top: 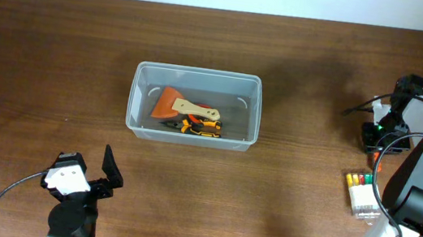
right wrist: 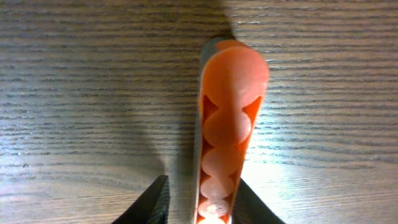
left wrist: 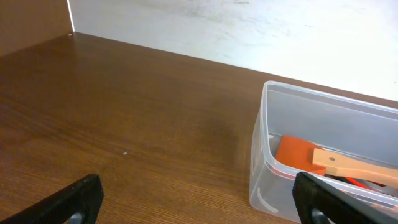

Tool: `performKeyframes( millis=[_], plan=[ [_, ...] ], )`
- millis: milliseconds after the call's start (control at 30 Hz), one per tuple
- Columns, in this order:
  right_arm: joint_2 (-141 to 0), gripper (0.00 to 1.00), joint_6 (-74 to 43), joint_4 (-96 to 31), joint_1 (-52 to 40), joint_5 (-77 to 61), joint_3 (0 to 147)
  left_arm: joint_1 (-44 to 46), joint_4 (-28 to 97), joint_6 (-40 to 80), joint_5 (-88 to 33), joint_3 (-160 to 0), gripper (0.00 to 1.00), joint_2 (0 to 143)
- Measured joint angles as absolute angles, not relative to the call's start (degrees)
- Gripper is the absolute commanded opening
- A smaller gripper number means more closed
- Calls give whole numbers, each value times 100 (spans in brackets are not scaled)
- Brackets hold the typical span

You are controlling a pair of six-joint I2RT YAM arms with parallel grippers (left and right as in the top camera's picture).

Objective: Pack container
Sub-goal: 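Move the right gripper to the orange bit holder strip and grasp, then carry the orange bit strip into the container and release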

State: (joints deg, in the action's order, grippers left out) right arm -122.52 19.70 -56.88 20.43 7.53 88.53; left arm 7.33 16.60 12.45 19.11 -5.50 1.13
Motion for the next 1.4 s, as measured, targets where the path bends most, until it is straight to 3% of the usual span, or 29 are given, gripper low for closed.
performKeyframes(
  millis=[200, 567, 800, 1133, 1400],
  plan=[
    [-12252, 4, 2001, -5677, 2043, 753, 8853, 733, 1660, 1245, 1911, -550, 99, 113],
    [-12250, 4, 1973, -5784, 2023, 464, 8952, 733, 1660, 1245, 1911, -550, 99, 113],
    [-12285, 4, 1968, -6458, 1610, -121, 10348, 733, 1662, 1245, 1911, -550, 99, 113],
    [-12285, 4, 1994, -7341, -250, -309, 13305, 733, 1660, 1245, 1911, -550, 99, 113],
    [-12285, 4, 2716, -7636, -2121, -375, 13898, 733, 1660, 1245, 1911, -550, 99, 113]
  ],
)
